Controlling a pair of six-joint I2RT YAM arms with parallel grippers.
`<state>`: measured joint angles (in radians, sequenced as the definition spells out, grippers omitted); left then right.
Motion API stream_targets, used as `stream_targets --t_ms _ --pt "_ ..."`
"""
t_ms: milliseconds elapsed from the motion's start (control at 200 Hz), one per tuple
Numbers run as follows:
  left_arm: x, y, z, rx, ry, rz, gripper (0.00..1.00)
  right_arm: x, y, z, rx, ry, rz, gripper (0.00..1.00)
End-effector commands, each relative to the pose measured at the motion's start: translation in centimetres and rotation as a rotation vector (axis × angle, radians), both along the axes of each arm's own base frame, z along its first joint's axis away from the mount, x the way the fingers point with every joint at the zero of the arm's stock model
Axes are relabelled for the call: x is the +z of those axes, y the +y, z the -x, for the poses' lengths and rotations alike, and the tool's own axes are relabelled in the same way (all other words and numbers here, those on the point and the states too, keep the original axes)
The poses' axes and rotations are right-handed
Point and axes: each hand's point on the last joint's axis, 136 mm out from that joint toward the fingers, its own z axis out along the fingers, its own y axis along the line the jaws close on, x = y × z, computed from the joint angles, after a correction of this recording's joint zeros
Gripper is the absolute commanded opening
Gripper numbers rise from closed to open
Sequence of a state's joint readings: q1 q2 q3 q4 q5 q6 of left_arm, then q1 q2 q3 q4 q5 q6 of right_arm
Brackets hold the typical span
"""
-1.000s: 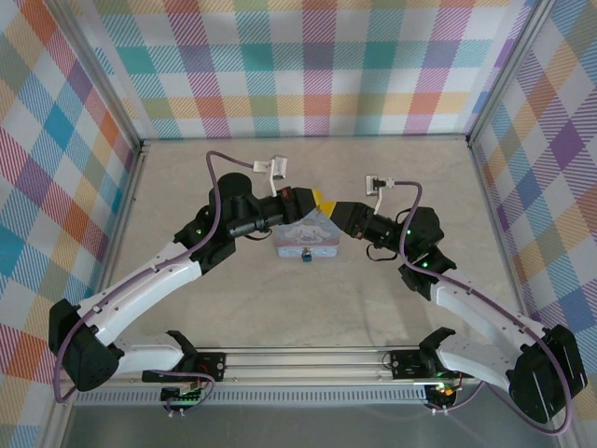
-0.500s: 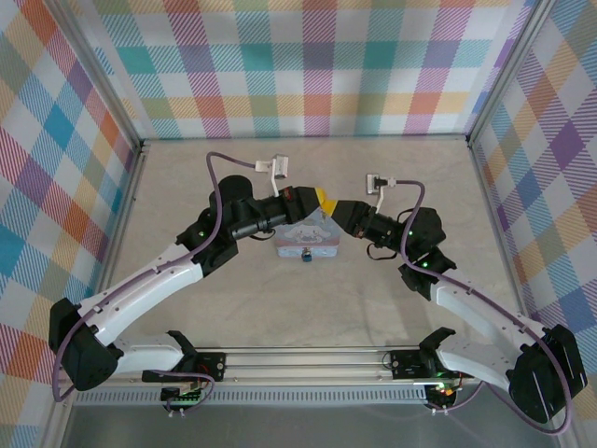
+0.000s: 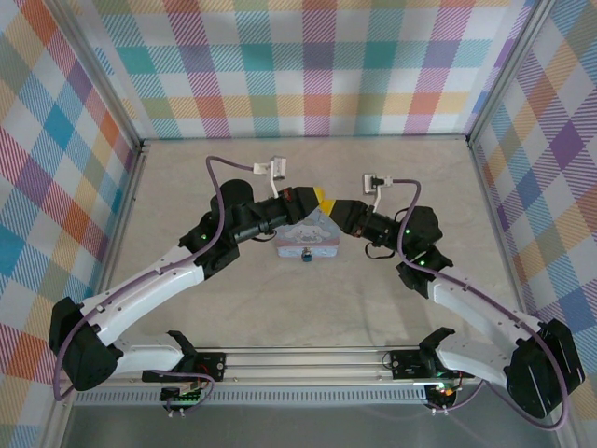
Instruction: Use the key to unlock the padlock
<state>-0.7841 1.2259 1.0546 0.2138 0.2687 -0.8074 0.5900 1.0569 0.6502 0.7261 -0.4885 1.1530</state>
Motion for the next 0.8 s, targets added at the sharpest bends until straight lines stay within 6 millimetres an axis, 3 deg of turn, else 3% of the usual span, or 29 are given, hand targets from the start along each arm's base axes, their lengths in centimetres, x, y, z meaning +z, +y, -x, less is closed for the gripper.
stream_targets --t_ms 0,55,280,460,560,795 --pt "1.5 0.4 0.6 0.007 -0.038 0.045 0.00 1.5 0.0 0.6 0.015 -0.049 -0.037 0.22" --pt "1.6 0.7 0.7 0.018 -0.045 0.047 0.00 1.4 0.0 0.5 0.013 -0.045 -0.036 0.22" --pt "1.7 1.1 0.9 0.027 -0.055 0.047 0.00 1.1 0.0 0.5 0.009 -0.043 -0.031 0.00" --pt "1.8 1.6 1.0 0.039 -0.062 0.038 0.00 1.4 -0.2 0.8 0.004 -0.075 -0.015 0.00" --pt "1.9 2.4 1.1 0.060 -0.066 0.016 0.36 1.4 -0.3 1.3 0.002 -0.103 0.021 0.00" --pt "2.1 5.4 1.4 0.122 -0.078 -0.013 0.42 0.8 -1.3 2.2 -0.030 -0.149 0.128 0.00"
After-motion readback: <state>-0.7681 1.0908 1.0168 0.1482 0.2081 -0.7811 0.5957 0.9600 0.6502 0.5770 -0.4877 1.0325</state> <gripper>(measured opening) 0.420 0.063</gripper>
